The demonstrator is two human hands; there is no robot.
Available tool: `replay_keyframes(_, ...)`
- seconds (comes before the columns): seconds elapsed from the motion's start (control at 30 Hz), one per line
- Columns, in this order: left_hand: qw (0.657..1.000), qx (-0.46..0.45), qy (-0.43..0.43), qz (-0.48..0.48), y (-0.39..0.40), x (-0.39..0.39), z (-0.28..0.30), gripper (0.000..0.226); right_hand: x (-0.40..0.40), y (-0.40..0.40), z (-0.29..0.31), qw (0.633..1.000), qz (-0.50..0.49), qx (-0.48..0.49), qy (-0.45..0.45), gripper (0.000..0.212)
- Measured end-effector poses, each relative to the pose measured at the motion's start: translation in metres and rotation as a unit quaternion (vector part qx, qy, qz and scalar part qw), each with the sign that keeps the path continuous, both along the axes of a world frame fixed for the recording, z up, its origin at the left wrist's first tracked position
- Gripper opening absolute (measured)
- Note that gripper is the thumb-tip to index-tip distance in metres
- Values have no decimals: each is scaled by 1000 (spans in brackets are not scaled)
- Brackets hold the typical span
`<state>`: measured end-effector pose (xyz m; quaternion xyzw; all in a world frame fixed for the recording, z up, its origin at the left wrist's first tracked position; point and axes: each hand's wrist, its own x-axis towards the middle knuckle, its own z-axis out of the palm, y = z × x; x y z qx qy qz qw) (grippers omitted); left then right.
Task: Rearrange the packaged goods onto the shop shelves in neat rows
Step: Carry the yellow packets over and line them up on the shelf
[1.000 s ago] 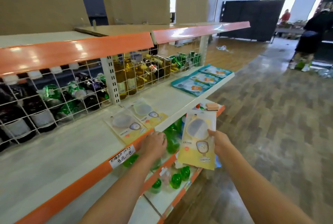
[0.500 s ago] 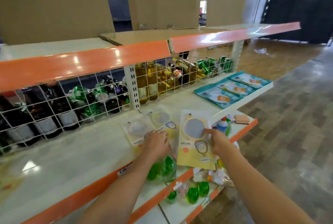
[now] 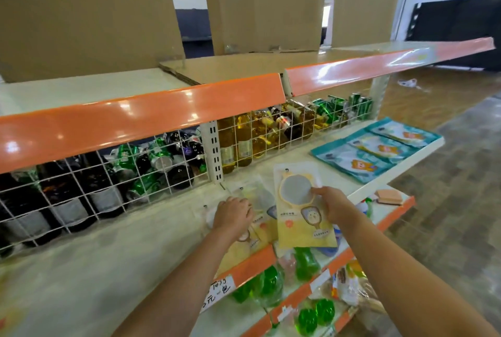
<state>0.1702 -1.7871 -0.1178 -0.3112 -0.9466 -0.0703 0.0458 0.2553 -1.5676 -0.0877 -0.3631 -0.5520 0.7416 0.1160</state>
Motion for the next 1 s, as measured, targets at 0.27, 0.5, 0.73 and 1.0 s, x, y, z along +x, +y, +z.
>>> replay_keyframes(0.27,1000,13,8,22,11,-20,-9,35,-39,27,-9,996,55,56,-36,20)
replay_keyframes(0.5,996,36,17,78,38,-29,-11,33,-83,61,-11,988,131,70,-52,25)
replay_keyframes(0.73,987,70,-17,146,78,-29,-1,31,-115,80,-8,978,197,46,-45,22)
replay_keyframes(1.0,850,375,-262,263,127,-36,26,32,-125,87,-2,968,249,31,-28,24)
